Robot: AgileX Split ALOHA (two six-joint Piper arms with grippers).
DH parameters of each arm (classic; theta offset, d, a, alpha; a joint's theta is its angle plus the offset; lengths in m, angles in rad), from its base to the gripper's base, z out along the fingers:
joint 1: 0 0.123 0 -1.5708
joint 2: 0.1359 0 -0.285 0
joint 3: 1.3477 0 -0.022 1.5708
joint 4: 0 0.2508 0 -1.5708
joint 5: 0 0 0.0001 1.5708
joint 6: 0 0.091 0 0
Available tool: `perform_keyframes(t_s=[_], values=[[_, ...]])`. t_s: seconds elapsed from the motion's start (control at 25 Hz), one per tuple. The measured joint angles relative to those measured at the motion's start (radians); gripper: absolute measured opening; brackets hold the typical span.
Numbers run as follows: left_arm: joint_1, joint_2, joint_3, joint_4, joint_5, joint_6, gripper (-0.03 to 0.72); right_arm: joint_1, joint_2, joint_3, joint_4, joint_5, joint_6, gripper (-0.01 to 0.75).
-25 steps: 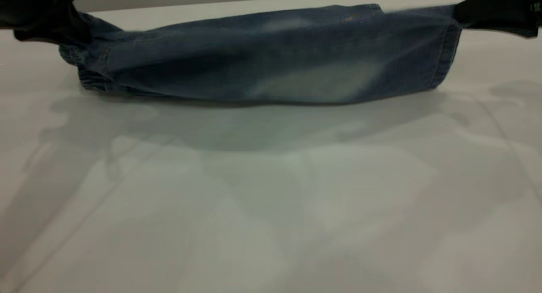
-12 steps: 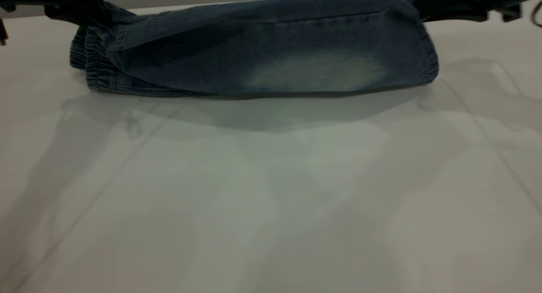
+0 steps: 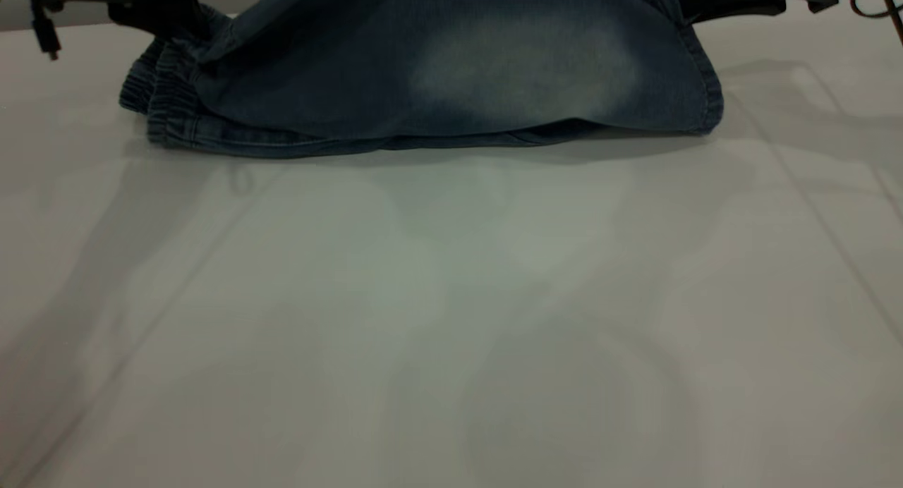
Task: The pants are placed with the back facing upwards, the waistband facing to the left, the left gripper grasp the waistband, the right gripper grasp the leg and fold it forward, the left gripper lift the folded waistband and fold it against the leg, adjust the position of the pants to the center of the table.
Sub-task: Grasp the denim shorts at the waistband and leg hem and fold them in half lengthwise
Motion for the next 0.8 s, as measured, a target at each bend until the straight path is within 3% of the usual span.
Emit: perform_keyframes(t_s=[0.28,0.6,0.8], values=[[0.000,0.077,-0.130,0.000,0.034,0.004,0.141,0.000,0.023,-0.027,-0.004,-0.101,0.000,0.016],[0.000,0.136,-0.139,0.000,0.039,0.007,0.141,0.000,0.047,-0.027,-0.012,-0.219,0.004,0.018],[0.000,0.136,-0.139,0.000,0.042,0.047,0.141,0.000,0.047,-0.031,-0.022,-0.220,0.000,0.086]])
